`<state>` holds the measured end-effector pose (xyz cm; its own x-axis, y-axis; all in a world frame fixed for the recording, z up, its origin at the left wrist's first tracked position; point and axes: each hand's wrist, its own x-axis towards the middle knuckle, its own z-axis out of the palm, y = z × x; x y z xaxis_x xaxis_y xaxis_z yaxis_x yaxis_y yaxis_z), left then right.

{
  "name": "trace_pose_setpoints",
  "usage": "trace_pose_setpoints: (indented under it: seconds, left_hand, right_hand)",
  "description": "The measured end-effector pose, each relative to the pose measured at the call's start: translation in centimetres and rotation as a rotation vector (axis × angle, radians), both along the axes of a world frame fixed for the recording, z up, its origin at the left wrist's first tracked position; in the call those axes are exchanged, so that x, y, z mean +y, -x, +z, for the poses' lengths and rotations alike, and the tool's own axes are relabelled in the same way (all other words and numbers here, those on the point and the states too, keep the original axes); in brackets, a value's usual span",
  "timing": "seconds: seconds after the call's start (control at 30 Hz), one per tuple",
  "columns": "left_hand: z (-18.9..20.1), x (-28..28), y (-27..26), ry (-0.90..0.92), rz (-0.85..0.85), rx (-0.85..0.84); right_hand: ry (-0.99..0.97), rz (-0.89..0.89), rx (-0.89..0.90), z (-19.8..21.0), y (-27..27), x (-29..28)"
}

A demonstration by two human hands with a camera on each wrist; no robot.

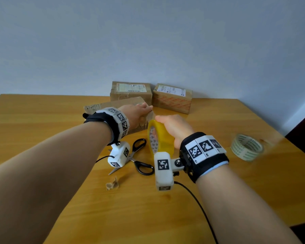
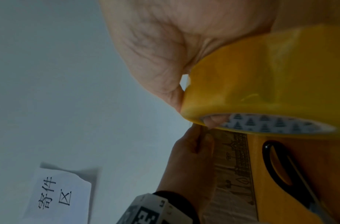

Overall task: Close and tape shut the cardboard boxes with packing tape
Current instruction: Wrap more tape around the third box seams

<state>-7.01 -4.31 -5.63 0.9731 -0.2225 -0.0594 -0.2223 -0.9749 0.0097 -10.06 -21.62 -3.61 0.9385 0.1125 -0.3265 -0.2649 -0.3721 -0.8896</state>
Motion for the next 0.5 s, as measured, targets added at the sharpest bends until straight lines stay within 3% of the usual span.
trace_pose_setpoints:
  seconds: [0.17,0.3,0.4,0.5]
  left_hand:
    - [-0.1,0.7,-0.3,0.149,0.044,0.032]
    - [-0.1,0.6,0.0,0.057,0.175,0.076]
    - [2.0,0.8,0.5,0.139,0.111,0.039]
    - [5.4,0.9,0.9,0.213,0.166,-0.021]
  right_hand:
    - [-0.009,0.032,0.018,0.1,0.3,-0.6]
    - [-0.012,0.051,0.004,-0.1,0.8,-0.5]
    - [-0.035,0.101,-0.095,0.6,1.6,-1.1]
    - [-0.084,0.170,-0.233,2.2,1.4,-1.5]
